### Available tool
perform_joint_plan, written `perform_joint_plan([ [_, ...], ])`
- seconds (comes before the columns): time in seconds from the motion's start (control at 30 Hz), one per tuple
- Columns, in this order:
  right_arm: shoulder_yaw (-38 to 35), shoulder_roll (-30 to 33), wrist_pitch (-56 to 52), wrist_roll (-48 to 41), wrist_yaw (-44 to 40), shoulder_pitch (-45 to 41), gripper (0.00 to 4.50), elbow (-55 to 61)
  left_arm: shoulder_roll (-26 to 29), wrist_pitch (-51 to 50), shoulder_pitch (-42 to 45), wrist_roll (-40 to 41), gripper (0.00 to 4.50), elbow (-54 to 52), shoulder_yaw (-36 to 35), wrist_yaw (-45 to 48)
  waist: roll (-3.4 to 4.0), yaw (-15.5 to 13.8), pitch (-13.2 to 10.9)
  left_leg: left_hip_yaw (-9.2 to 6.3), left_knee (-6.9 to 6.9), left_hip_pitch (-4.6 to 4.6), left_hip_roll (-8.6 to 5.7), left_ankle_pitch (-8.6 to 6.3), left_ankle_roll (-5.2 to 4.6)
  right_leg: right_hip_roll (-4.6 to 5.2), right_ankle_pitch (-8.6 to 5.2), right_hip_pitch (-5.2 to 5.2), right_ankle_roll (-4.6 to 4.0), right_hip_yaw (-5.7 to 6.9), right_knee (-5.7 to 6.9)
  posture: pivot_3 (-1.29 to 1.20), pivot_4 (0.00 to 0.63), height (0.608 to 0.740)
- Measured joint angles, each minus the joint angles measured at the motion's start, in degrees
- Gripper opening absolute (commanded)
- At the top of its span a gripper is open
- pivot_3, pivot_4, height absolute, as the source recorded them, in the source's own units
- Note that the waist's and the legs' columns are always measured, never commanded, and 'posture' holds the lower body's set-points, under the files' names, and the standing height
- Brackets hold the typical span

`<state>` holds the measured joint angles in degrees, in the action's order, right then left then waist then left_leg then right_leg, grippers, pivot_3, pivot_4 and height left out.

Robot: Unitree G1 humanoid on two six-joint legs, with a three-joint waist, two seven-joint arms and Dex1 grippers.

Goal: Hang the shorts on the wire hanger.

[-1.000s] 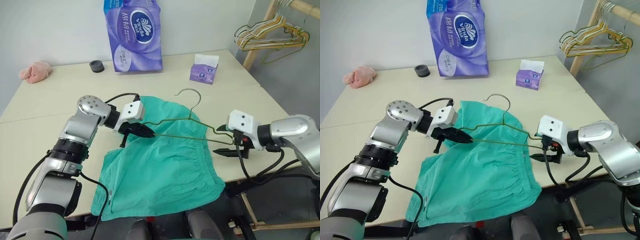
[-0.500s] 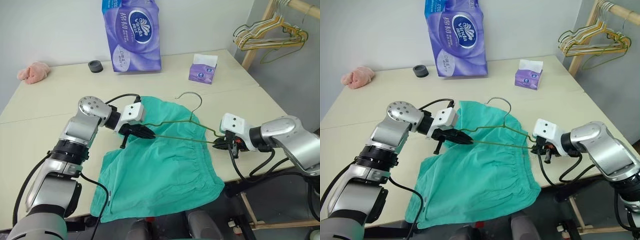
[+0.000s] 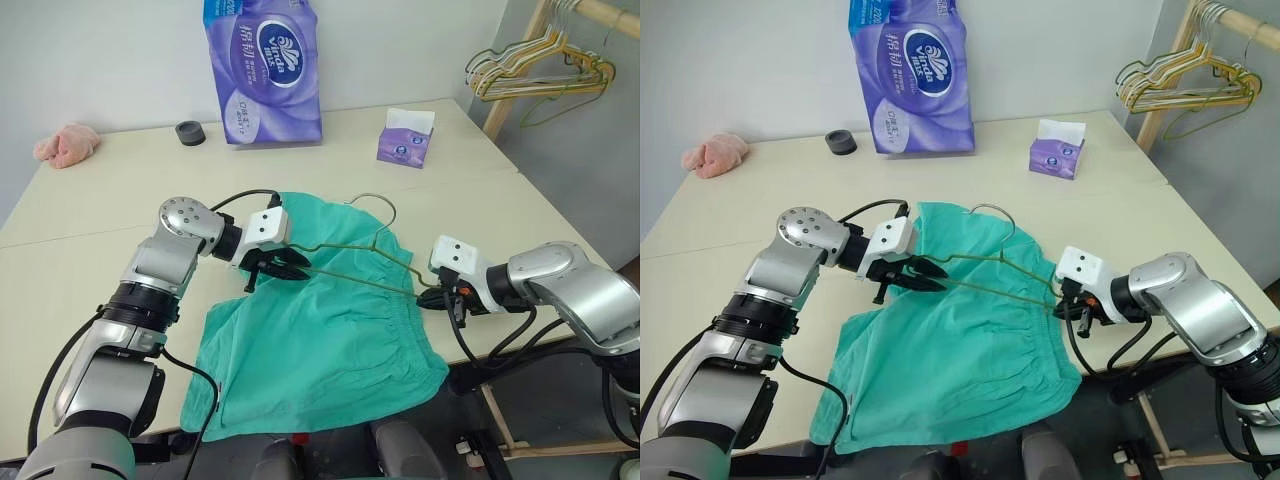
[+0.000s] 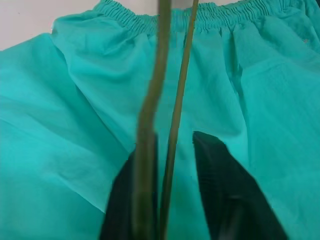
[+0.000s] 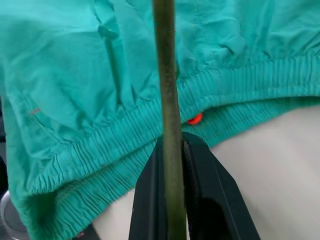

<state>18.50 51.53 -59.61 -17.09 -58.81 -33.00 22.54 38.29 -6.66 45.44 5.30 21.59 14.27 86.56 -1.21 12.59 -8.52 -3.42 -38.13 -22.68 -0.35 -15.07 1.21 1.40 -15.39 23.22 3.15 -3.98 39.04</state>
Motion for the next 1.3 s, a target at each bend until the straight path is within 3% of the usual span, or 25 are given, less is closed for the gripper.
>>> perform_joint_plan([
  [0.1, -1.9, 0.0, -0.9, -0.6, 0.9, 0.4, 0.00, 0.2, -1.1, -0.2, 0.0, 0.8, 2.71, 1.3, -1.0, -1.8, 0.00, 0.0, 0.0, -0.02, -0.01, -0.02, -0.01, 0.00, 0.00, 0.03, 0.00, 0.00, 0.00, 0.02, 0.00, -0.26, 0.093, 0.740],
  [0.23, -4.2, -0.3, -2.0, -2.4, 1.7, 1.1, 0.00, 1.2, -0.9, -0.6, 2.1, 1.9, 2.71, 5.4, -2.7, -3.7, 0.00, 0.1, 0.0, -0.06, -0.02, -0.04, -0.01, 0.00, 0.00, 0.02, 0.00, 0.01, 0.00, 0.06, 0.00, -0.26, 0.090, 0.740],
  [0.4, -11.1, 1.3, -5.9, -5.1, 3.7, 7.5, 0.00, 1.1, 4.2, 2.9, 9.0, 1.0, 2.71, 20.5, -7.9, -8.1, 0.01, 0.2, 0.0, -0.13, 0.00, -0.08, -0.05, 0.00, 0.00, 0.05, 0.00, 0.04, 0.00, 0.15, -0.01, -0.26, 0.090, 0.740],
  [0.57, -18.2, 2.0, -8.7, -8.4, 5.4, 13.8, 0.00, 3.0, 3.2, 5.7, 9.8, 0.9, 2.71, 25.4, -9.0, -9.0, 0.04, -0.1, 0.1, -0.16, -0.09, -0.16, -0.12, 0.00, 0.00, 0.15, 0.01, 0.02, 0.02, 0.21, 0.01, -0.26, 0.095, 0.740],
  [0.8, -37.9, 2.5, -20.1, -16.3, 6.2, 27.9, 0.00, 11.9, 0.7, 4.4, 5.0, 3.7, 2.71, 20.1, -9.6, -4.8, 0.05, 0.0, 0.1, -0.19, -0.06, -0.15, -0.10, 0.00, 0.00, 0.11, 0.00, 0.00, 0.04, 0.21, 0.04, -0.30, 0.105, 0.740],
  [1.0, -50.4, -2.6, -29.4, -21.6, 7.6, 40.4, 0.00, 19.0, -1.0, 1.7, 3.4, 4.9, 2.71, 15.1, -9.5, -3.3, 0.02, 0.1, 0.1, -0.16, -0.05, -0.13, -0.05, 0.00, -0.01, 0.00, 0.00, -0.02, 0.04, 0.18, 0.02, -0.32, 0.112, 0.740],
  [1.3, -58.0, -5.5, -32.4, -26.3, 9.9, 49.5, 0.00, 22.1, -2.6, 0.7, 3.3, 5.1, 2.71, 13.5, -9.0, -1.9, 0.02, 0.3, 0.1, 0.07, -0.04, -0.07, -0.04, 0.00, -0.01, -0.03, -0.01, -0.05, 0.05, 0.06, 0.01, -0.32, 0.115, 0.740],
])
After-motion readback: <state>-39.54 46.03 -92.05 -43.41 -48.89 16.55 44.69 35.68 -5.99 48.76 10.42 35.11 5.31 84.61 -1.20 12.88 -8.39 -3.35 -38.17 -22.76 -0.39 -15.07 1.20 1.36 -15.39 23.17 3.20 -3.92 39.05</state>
